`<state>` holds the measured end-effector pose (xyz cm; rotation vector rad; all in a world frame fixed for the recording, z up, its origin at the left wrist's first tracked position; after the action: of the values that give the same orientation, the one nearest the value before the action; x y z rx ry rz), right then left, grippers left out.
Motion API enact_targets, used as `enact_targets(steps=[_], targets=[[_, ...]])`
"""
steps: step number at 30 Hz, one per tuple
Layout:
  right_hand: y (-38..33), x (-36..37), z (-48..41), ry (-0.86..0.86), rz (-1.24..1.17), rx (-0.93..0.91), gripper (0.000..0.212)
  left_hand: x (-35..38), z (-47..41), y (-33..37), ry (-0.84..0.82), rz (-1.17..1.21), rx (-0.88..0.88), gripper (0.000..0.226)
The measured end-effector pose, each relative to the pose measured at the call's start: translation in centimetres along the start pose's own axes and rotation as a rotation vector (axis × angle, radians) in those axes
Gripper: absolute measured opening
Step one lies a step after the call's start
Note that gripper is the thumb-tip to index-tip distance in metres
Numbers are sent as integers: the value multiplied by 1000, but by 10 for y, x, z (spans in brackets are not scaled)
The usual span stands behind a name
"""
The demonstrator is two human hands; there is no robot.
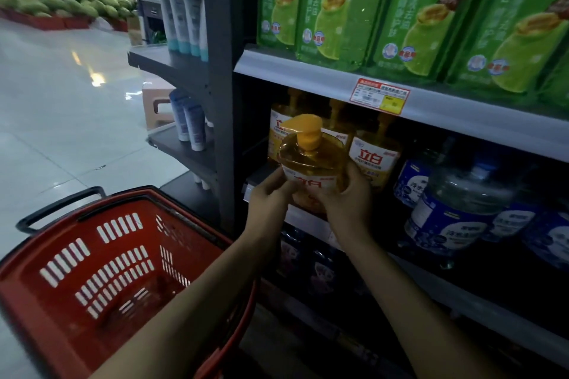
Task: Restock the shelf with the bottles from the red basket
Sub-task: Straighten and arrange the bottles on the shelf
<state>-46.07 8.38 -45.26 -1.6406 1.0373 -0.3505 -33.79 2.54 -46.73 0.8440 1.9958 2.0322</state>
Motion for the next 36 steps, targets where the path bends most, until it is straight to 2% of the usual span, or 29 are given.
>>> enact_targets(steps=[3, 6, 13, 15, 23, 29, 36], targets=[[9, 16, -13, 18, 66, -47, 66, -3, -12, 0, 2, 5, -3, 28], [17, 29, -21, 29, 90, -19, 67, -9, -24, -2, 42, 11, 2, 28], [24, 39, -32, 106, 122, 30, 67, -13, -47, -8, 61, -23, 63, 32], [22, 43, -34, 110, 140, 38, 67, -13, -50, -10, 62, -35, 84, 40], [35, 50, -41, 71, 50, 119, 67, -16, -63, -18, 26, -135, 128, 44], [53, 45, -49, -15, -96, 228, 68, -12, -76, -26, 52, -205, 116, 53], [52, 61, -46, -228, -127, 198, 56, -39, -86, -22, 188, -208, 171, 47]])
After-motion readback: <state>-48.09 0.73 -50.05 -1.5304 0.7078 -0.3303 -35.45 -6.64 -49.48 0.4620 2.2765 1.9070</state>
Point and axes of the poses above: each hand's wrist, its own z-axis away from the middle knuckle, its own x-axis out of the palm, y = z × x, the point moved 3 cm from there along -z, towards the middle knuckle, and after that the axes turned 6 degrees about z, right-handed, at the moved point
